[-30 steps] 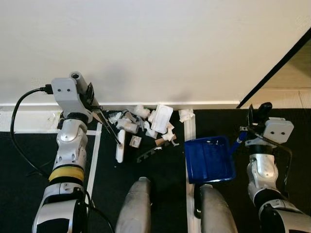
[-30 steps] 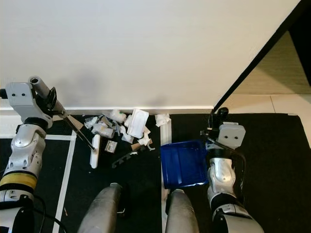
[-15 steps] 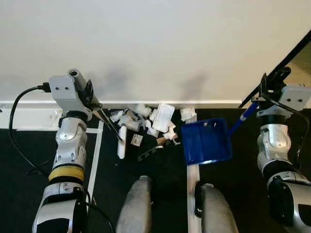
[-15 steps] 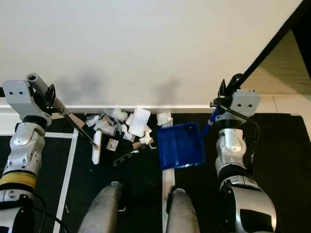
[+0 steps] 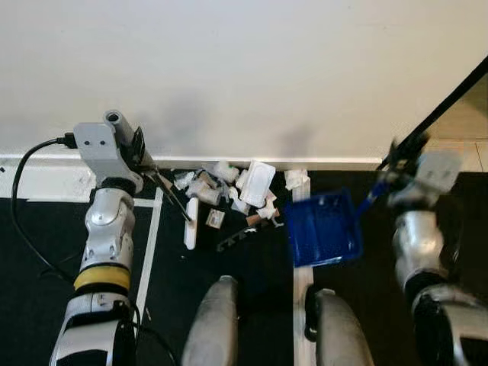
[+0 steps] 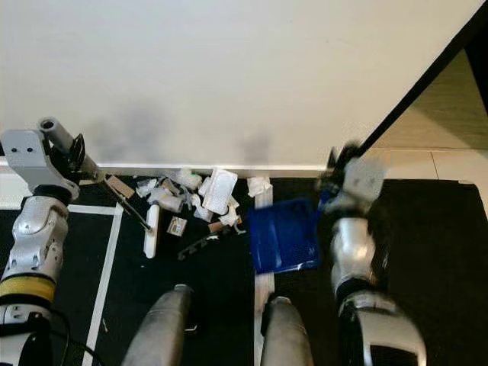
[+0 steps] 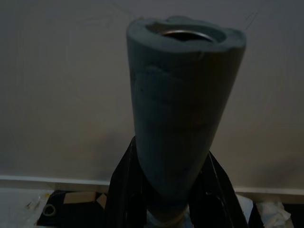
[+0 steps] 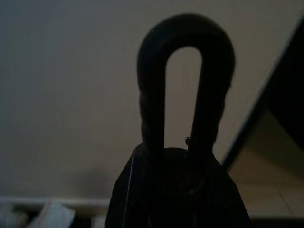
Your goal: Sweep floor
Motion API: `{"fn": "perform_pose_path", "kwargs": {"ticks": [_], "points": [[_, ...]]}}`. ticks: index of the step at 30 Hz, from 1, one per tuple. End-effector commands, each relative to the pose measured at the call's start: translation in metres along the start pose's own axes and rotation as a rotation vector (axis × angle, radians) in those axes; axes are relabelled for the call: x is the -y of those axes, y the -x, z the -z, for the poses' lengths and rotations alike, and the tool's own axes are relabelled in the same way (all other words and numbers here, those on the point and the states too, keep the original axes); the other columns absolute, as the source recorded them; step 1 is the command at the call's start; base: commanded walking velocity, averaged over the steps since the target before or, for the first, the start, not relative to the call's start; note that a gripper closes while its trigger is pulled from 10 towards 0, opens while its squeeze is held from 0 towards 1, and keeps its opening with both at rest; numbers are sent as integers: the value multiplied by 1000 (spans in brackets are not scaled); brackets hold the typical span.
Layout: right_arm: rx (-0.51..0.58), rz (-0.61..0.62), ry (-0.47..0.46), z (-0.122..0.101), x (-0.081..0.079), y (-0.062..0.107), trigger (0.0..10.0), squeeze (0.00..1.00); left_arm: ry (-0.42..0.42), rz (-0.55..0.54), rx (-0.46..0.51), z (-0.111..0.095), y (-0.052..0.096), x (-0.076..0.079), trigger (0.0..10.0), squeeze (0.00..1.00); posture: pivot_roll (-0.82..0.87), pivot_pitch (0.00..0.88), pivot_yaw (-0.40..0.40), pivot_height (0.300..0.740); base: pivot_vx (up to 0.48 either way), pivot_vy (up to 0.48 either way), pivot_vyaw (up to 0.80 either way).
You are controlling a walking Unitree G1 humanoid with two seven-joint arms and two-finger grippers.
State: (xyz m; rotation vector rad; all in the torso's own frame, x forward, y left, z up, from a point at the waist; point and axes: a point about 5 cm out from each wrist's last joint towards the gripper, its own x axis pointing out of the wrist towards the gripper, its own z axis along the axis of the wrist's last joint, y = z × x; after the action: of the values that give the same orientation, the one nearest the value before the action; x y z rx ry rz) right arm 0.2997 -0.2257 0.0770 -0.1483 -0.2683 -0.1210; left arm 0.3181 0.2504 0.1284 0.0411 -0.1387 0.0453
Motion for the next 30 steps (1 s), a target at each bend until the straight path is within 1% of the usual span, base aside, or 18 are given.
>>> {"fn": "perform_pose_path", "kwargs": {"ticks": [1,2,3,4,6,8,13,15,16,18,19,20,22,23,26,27,28,30], "points": [[-64,-18,0,11,-4,11,10000,0,-14,-4,3,1,4,-2,10000,0,232,273,46,740,0,0,0],[-108,-40,10,22,-9,27,10000,0,-14,-1,-1,3,6,-1,10000,0,230,266,49,740,0,0,0],[-124,-48,13,25,-10,33,10000,0,-13,0,-3,4,6,0,10000,0,230,266,49,740,0,0,0],[-124,-48,13,25,-10,33,10000,0,-13,0,-3,4,6,0,10000,0,230,266,49,740,0,0,0],[-145,-63,20,30,-12,43,10000,0,-13,9,-7,5,6,2,10000,0,229,262,56,740,0,0,0],[-155,-69,25,32,-13,45,10000,0,-13,16,-11,6,6,4,10000,0,223,255,59,740,0,0,0],[-185,-64,23,34,-14,45,10000,0,-15,22,-20,7,6,6,10000,0,219,253,59,740,0,0,0],[-257,-32,-1,41,-12,47,10000,0,-42,26,-61,11,5,8,10000,0,206,238,52,740,0,0,0],[-257,-32,-1,41,-12,47,10000,0,-42,26,-61,11,5,8,10000,0,206,238,52,740,0,0,0],[-325,-2,-35,48,-8,49,10000,0,-57,41,-96,16,4,13,10000,0,200,230,44,740,0,0,0],[-325,-2,-35,48,-8,49,10000,0,-57,41,-96,16,4,13,10000,0,200,230,44,740,0,0,0],[-361,13,-67,51,-3,49,10000,0,-61,44,-102,16,3,15,10000,0,193,228,40,740,0,0,0],[-377,23,-79,52,1,48,10000,0,-64,36,-106,16,1,16,10000,0,192,227,39,740,0,0,0],[-377,23,-79,52,1,48,10000,0,-64,36,-106,16,1,16,10000,0,192,227,39,740,0,0,0],[-391,35,-86,52,8,45,10000,0,-67,28,-111,16,-1,17,10000,0,185,226,35,740,0,0,0],[-398,42,-87,51,12,43,10000,0,-65,25,-110,16,-2,17,10000,0,181,227,34,740,0,0,0],[-398,42,-87,51,12,43,10000,0,-65,25,-110,16,-2,17,10000,0,181,227,34,740,0,0,0],[-409,45,-83,50,22,39,10000,0,-63,13,-105,15,-3,19,10000,0,177,227,34,740,0,0,0]]}}
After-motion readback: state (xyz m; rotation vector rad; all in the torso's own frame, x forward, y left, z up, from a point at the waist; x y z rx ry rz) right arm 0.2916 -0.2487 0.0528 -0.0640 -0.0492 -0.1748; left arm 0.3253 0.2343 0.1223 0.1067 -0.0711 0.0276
